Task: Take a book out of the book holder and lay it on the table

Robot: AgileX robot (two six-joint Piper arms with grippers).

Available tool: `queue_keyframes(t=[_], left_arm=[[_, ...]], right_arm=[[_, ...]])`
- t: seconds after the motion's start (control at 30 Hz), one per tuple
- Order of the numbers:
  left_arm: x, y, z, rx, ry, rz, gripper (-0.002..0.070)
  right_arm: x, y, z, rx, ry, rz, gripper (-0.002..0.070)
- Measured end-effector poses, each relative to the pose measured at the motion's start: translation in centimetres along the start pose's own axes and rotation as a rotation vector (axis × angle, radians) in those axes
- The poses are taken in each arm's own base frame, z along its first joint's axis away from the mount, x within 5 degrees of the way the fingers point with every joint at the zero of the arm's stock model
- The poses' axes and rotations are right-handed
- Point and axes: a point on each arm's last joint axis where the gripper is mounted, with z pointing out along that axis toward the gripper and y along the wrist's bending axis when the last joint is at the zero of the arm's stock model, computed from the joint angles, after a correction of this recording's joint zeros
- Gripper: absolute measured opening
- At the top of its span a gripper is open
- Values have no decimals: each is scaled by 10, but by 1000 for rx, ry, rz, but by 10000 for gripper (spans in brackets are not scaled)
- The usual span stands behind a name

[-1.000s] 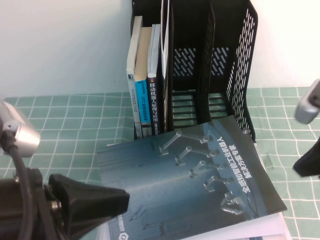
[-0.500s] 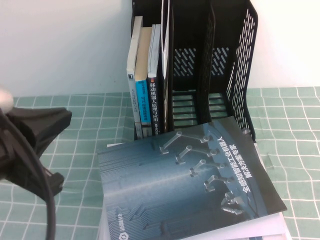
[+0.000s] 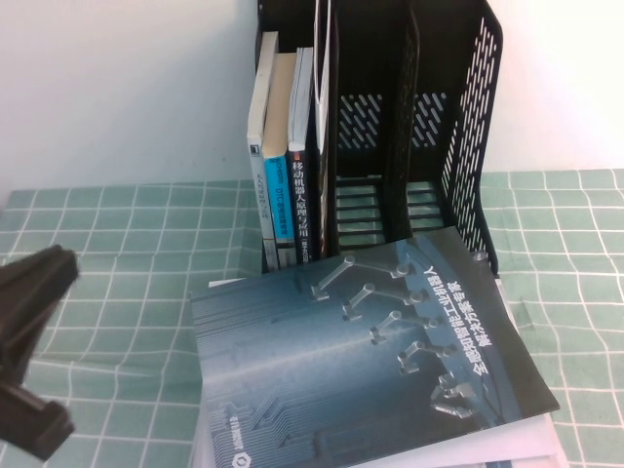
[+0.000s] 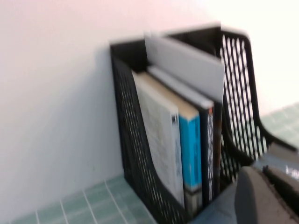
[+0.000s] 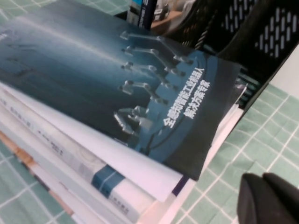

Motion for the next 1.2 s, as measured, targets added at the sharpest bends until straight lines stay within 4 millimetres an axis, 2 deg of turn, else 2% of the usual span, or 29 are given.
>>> queue_keyframes(t=[0.2,0.53,0.97,1.07,1.2], left_arm=[[-5,-1,-13,1,-58,3,-3],[-4,-4,-13,24,-47,-47,-3],[0,-7,-14,61,-6,-45,-3],[3,-9,-25,68,-29,-22,-3],[10,-12,-52,57,-128,32,-3]], right_arm=[[4,2,-5,54,-83,-4,3],[8,12,-6,-50,-39,13,3],[11,14,-5,-71,-23,-4,3],[11,14,-5,-71,-23,-5,3],[11,14,-5,-71,-23,-5,3]])
